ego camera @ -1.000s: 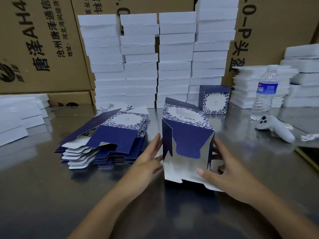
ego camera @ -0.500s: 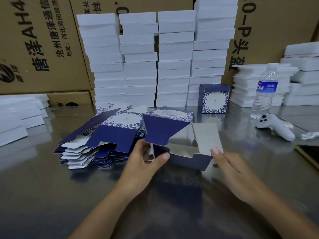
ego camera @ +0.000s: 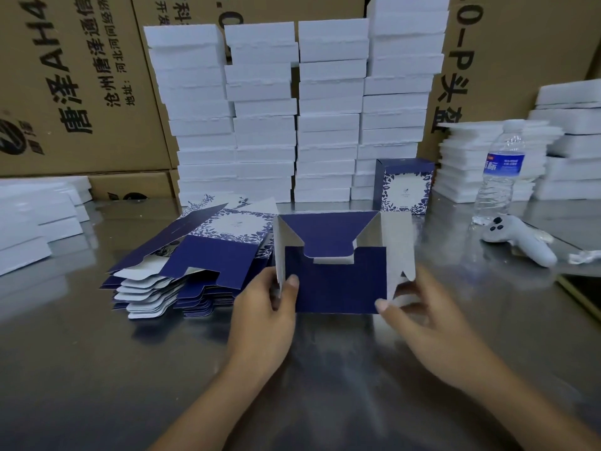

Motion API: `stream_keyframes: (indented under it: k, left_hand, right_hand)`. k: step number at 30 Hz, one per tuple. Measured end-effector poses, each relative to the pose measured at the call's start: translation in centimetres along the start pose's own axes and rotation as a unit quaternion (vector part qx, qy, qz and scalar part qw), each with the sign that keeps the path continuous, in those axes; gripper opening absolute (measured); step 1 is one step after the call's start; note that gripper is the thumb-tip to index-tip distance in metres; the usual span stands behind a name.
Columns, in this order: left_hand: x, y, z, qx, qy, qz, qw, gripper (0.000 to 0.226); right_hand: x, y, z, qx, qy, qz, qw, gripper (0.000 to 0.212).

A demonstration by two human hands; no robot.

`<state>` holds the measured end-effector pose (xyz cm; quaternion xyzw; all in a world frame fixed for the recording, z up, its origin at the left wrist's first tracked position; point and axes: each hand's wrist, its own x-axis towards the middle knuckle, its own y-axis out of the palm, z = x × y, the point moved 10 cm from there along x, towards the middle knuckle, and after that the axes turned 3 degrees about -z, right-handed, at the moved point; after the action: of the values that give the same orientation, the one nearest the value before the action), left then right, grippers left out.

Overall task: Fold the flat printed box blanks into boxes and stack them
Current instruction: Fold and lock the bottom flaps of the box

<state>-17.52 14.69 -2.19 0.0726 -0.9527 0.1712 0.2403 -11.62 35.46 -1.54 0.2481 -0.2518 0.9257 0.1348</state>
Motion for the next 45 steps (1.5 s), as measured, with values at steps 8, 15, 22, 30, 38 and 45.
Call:
stream_keyframes:
  k: [8, 15, 22, 30, 38, 45]
  left_hand:
    - [-0.2, -0.2, -0.7, 0.034, 0.022, -0.05, 0.998, 0.029]
    - [-0.8, 1.6, -0.3, -0.006, -0.036, 0.022, 0.999, 0.018]
    - [-2.4, 4.7, 1.1, -0.213, -0.18, 0.115, 0.953, 0.036]
    - [-3.0, 5.1, 1.3, -0.333, -0.239, 0.089, 0.908, 0.033]
    - [-3.7, 6.8, 0.9, -0.368, -0.278, 0.134, 0.877, 0.041]
    - [-3.8, 6.5, 0.4, -0.353, -0.257, 0.14, 0.888, 0.037]
  right_hand:
    - [-0.8, 0.0, -3.2, -0.086, 0.198, -0.034, 0.976, 0.062]
    - [-1.3, 1.6, -4.2, 0.197, 0.314, -0.035, 0.928, 0.04]
    - [-1.5, 1.4, -4.2, 0.222, 0.323, -0.082, 0.916, 0.039]
    - [-2.8, 2.7, -4.1, 0.265, 0.398, -0.055, 0.877, 0.039]
    - [-3.4, 3.4, -4.1, 0.277, 0.421, -0.044, 0.863, 0.036]
    - [-3.8, 4.9, -3.3, 0.311, 0.423, -0.006, 0.851, 0.044]
